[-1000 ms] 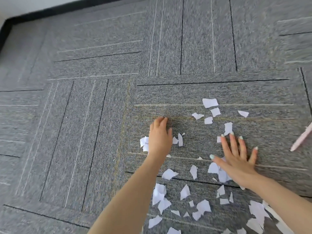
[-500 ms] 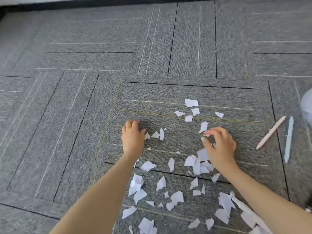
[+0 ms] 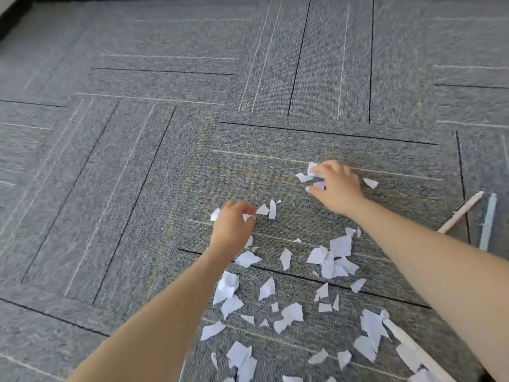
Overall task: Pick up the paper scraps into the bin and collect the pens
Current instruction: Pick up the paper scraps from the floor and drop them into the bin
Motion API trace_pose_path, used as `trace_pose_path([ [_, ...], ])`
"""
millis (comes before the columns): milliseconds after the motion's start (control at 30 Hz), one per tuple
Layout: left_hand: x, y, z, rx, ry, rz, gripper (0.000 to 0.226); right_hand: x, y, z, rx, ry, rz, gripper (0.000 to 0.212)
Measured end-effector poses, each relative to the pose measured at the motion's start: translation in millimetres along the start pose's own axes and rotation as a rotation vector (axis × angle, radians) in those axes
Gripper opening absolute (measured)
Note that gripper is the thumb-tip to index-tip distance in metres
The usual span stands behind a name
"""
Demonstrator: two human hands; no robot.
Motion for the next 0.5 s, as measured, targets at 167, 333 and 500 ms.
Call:
trace_pose_path([
  [167, -16.9, 22.4, 33.3, -0.264, 0.117, -0.082, 0.046, 32.8, 2.3, -8.2, -0.118, -0.133, 0.165, 0.022],
  [333, -9.9, 38.5, 39.2, -0.398, 0.147, -0.12, 0.027, 21.6, -6.3, 33.0, -0.053, 0.168, 0.201, 0.05],
  [500, -23.8, 26.4, 66.2, -0.302, 0.2, 0.0, 0.032, 37.4, -0.5, 47.4, -0.223, 0.096, 0.112, 0.032],
])
Point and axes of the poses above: each hand's wrist, its own x-axis away from the middle knuckle, its own y-axis out of the palm, z = x × y, the point moved 5 cm from there along -x, towards the middle knuckle, and after that the axes turned 7 degrees about -z, right-handed, at the moved point
